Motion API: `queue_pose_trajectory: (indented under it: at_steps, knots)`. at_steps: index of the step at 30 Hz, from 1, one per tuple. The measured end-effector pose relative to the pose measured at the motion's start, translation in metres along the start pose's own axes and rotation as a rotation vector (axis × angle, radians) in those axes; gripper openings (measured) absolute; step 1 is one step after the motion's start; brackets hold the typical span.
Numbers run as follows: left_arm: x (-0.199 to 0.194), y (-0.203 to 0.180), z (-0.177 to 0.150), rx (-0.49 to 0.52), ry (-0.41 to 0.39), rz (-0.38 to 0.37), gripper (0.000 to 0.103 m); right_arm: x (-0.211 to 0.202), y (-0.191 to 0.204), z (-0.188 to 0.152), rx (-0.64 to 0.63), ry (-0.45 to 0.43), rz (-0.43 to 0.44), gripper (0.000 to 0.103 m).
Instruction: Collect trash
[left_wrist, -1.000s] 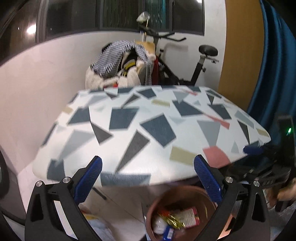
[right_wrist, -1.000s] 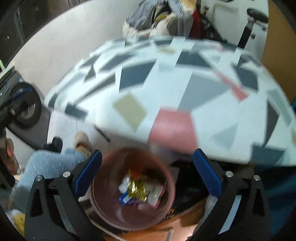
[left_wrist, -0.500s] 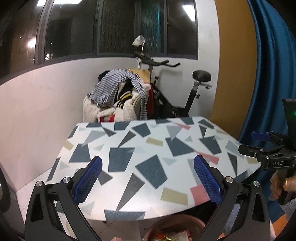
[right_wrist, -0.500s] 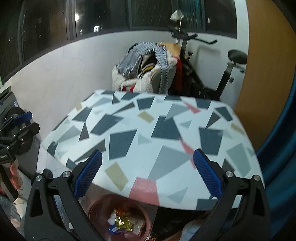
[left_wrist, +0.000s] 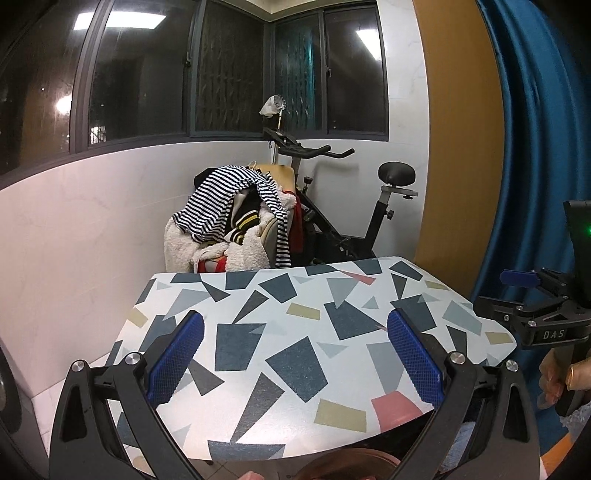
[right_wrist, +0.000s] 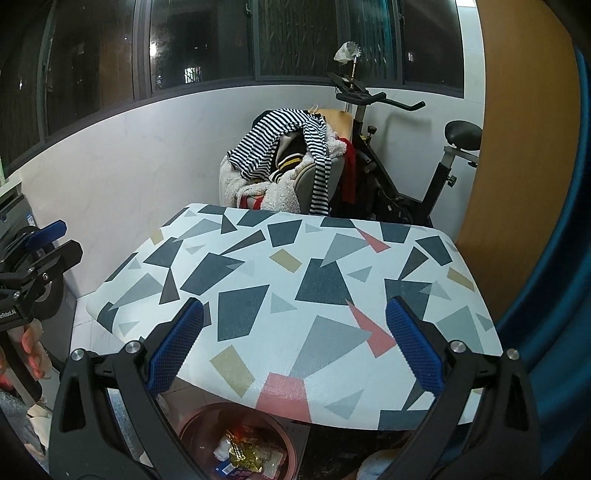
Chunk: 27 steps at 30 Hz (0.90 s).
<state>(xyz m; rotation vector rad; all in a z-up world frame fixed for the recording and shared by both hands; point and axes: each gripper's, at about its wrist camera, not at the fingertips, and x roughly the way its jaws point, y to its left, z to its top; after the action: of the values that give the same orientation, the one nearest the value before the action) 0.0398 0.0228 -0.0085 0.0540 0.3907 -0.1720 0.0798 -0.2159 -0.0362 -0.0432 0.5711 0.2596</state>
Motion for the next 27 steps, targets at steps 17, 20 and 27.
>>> queue_pose_trajectory:
  at_steps: [17, 20, 27]
  knots:
    - [0.0022, -0.0003, -0.0033, -0.009, 0.037, -0.001, 0.097, -0.0011, -0.0008, 0.0000, -0.003, 0.000, 0.005, 0.097]
    - [0.0017, -0.0008, -0.0039, -0.006, 0.036, 0.002, 0.097, -0.0037, 0.0004, -0.0008, -0.003, 0.000, 0.005, 0.097]
    - [0.0016, -0.0002, -0.0061, 0.005, 0.042, 0.018, 0.097, -0.0037, 0.0061, -0.0028, -0.004, -0.003, 0.003, 0.097]
